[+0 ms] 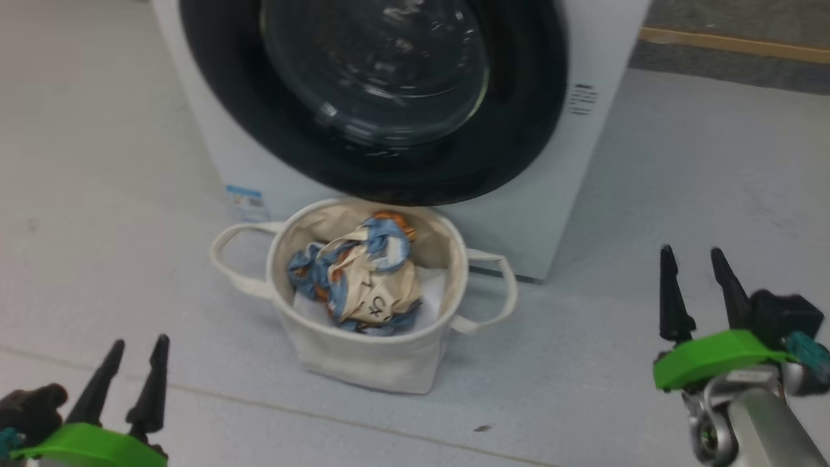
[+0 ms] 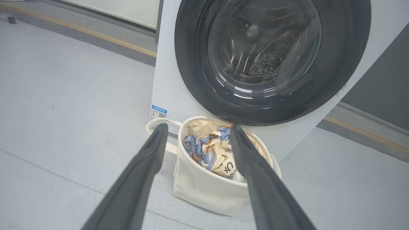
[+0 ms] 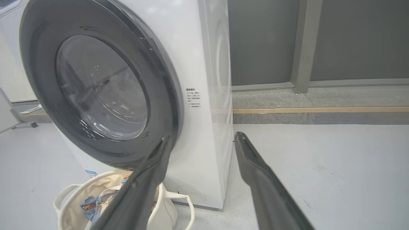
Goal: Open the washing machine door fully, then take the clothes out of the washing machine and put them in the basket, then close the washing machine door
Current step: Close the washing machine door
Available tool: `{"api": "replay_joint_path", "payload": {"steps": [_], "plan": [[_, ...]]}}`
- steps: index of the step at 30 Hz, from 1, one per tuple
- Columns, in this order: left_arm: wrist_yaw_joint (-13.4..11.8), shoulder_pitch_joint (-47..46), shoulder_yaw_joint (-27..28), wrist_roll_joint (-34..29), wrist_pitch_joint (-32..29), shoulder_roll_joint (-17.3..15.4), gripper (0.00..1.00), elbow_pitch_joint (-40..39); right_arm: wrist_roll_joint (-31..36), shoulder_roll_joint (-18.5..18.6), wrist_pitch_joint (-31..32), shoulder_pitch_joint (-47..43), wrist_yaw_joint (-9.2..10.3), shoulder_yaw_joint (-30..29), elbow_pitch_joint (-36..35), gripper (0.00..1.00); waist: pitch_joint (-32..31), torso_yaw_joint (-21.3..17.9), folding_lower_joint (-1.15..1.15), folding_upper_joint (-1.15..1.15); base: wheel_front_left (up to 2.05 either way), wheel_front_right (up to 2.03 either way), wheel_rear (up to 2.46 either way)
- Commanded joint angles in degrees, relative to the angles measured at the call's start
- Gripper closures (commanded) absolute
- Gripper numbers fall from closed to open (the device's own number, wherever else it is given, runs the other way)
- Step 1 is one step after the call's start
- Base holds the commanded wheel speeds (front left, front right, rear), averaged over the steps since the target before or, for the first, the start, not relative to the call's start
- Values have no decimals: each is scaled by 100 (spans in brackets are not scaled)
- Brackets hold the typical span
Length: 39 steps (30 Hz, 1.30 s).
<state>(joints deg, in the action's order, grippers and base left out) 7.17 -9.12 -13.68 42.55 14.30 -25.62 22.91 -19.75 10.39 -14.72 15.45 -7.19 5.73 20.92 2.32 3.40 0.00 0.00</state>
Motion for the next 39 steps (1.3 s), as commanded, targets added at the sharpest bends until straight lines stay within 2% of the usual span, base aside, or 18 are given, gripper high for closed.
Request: {"api": "replay_joint_path", "payload": {"steps": [1,5,9,18,24,28,39], "plan": [[32,-163,429,-99,70,-263,0,-243,-44,127,-28,-7,-30,82,-351,0,-264,-437,0,0,0,0,0],[32,9,727,-343,70,-341,0,-373,-105,147,-28,-314,-30,40,-598,0,-327,-718,0,0,0,0,0],[32,34,762,-566,70,-450,0,-498,-105,179,-28,-524,-30,5,-684,0,-360,-852,0,0,0,0,0],[32,-45,734,-329,70,-670,0,-227,-76,163,-28,-775,-30,-52,-693,0,-486,-1057,0,0,0,0,0],[32,-31,649,-103,70,-813,0,-181,2,202,-28,-857,-30,121,-642,0,-524,-1112,0,0,0,0,0],[32,4,689,-209,70,-895,0,-114,-27,216,-28,-884,-30,128,-627,0,-539,-1122,0,0,0,0,0],[32,-89,621,-502,70,-768,0,-104,-95,228,-28,-923,-30,235,-600,0,-606,-1024,0,0,0,0,0]]}}
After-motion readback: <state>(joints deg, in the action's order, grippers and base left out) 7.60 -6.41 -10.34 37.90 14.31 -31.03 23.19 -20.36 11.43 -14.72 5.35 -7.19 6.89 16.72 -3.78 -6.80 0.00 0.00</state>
